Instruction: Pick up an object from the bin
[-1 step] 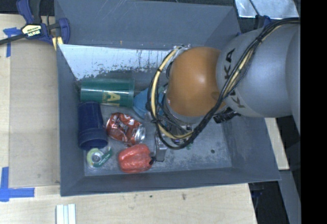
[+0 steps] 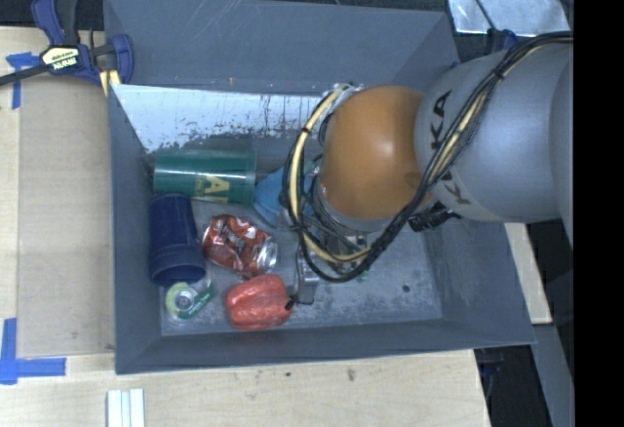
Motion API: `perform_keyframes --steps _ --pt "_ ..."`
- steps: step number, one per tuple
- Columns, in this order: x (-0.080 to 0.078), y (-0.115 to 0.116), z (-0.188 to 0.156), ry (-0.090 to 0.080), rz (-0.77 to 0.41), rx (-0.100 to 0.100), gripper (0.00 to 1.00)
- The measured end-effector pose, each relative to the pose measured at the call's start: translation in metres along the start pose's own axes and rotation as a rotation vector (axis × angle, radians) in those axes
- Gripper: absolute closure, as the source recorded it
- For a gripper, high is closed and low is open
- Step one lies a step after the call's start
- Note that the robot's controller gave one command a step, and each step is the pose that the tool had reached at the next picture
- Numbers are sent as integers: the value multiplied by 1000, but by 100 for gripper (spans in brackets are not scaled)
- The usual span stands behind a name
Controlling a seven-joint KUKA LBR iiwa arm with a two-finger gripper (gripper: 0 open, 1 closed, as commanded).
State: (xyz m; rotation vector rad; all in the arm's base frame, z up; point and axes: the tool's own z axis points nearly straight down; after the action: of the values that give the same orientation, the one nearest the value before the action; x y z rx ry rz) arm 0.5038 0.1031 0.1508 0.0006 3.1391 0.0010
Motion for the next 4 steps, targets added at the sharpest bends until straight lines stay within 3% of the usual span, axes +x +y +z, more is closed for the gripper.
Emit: perform_keyframes --steps 1,2,3,4 --pt "-43 40 58 -7 13 -2 0" --pt "-38 38 58 2 18 0 0" --pt "-43 36 55 2 145 -1 0" --pt "-40 35 74 0 216 -1 0"
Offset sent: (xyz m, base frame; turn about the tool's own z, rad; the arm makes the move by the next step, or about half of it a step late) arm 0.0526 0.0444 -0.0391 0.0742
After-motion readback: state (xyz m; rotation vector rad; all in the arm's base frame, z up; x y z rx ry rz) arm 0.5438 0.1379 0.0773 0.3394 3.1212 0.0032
